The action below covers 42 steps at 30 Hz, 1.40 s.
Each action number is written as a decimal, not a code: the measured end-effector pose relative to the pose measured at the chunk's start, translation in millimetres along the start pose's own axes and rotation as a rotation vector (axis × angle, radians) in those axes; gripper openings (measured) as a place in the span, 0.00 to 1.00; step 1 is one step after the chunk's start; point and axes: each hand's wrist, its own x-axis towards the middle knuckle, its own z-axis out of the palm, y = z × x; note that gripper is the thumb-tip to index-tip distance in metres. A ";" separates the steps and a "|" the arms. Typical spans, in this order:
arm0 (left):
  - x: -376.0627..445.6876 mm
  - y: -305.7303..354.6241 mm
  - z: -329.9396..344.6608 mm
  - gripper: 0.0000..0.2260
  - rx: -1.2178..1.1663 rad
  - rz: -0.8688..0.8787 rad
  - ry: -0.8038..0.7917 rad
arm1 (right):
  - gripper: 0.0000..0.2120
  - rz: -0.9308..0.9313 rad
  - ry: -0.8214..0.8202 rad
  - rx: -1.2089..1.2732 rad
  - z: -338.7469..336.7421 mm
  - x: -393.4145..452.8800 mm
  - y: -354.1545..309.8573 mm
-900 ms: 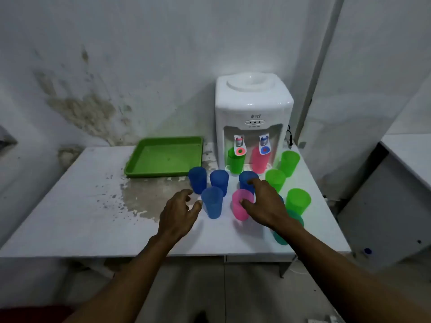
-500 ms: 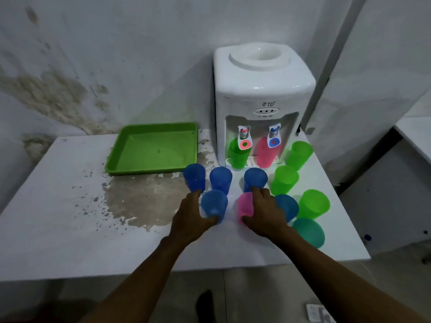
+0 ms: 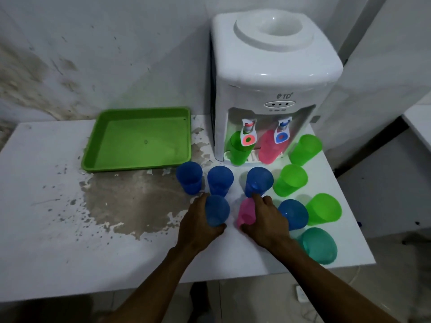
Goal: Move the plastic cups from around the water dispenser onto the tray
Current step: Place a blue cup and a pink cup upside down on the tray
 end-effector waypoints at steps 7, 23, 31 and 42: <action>-7.0 -6.7 -29.3 0.44 -0.103 0.094 0.126 | 0.38 -0.080 0.089 0.237 -23.8 -7.7 -32.8; -3.6 -17.2 -137.8 0.22 -0.591 -0.202 0.578 | 0.37 -0.158 0.099 0.951 -33.5 40.0 -135.2; 7.1 -20.8 -168.2 0.31 -0.971 -0.524 0.660 | 0.33 -0.048 -0.201 1.355 -34.1 78.4 -182.7; 58.1 -51.6 -223.4 0.25 -1.025 -0.791 0.524 | 0.22 0.377 -0.767 1.792 -10.0 131.6 -255.3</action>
